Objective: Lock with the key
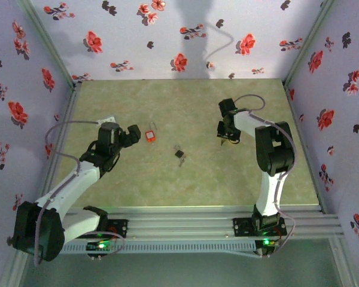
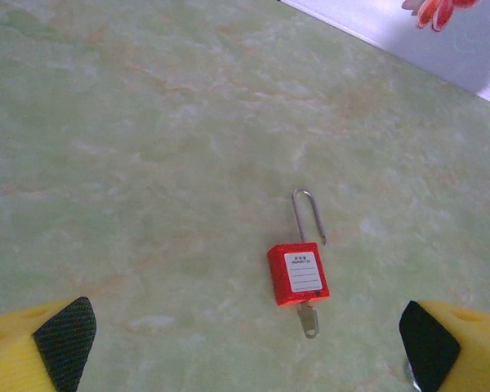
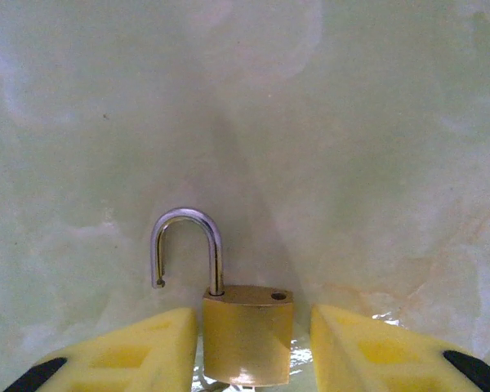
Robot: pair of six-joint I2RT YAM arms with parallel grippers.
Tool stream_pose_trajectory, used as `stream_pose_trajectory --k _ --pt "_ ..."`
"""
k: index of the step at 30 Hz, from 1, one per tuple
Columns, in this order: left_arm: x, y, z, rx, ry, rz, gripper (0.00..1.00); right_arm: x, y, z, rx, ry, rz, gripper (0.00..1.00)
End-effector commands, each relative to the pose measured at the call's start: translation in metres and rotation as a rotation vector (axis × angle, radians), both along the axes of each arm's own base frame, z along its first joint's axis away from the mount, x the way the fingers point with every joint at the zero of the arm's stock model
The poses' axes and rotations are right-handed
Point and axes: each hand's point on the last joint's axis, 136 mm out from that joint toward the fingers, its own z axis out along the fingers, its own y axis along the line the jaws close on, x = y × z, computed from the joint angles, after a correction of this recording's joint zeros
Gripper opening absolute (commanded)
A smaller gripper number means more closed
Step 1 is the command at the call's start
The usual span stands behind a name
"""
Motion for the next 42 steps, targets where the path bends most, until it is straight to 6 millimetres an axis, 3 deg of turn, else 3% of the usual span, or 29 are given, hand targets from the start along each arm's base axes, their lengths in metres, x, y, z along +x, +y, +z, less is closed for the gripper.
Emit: stream_pose_trajectory --k 1,17,28,42 --pt "-0.001 -0.002 0.006 0.014 -0.013 -0.013 1.0 0.003 0.011 0.0 0.042 -0.005 0.03 0.41" --pt "-0.001 -0.002 0.005 0.017 -0.011 -0.015 1.0 0.0 0.007 -0.009 -0.023 0.054 0.053 0.4" --pt "-0.001 -0.002 0.005 0.018 -0.011 -0.015 1.0 -0.005 0.005 -0.012 -0.032 0.07 0.068 0.27" --pt "-0.005 -0.009 0.009 -0.031 -0.015 -0.041 1.0 -0.02 0.045 0.02 0.118 0.018 0.192 0.25"
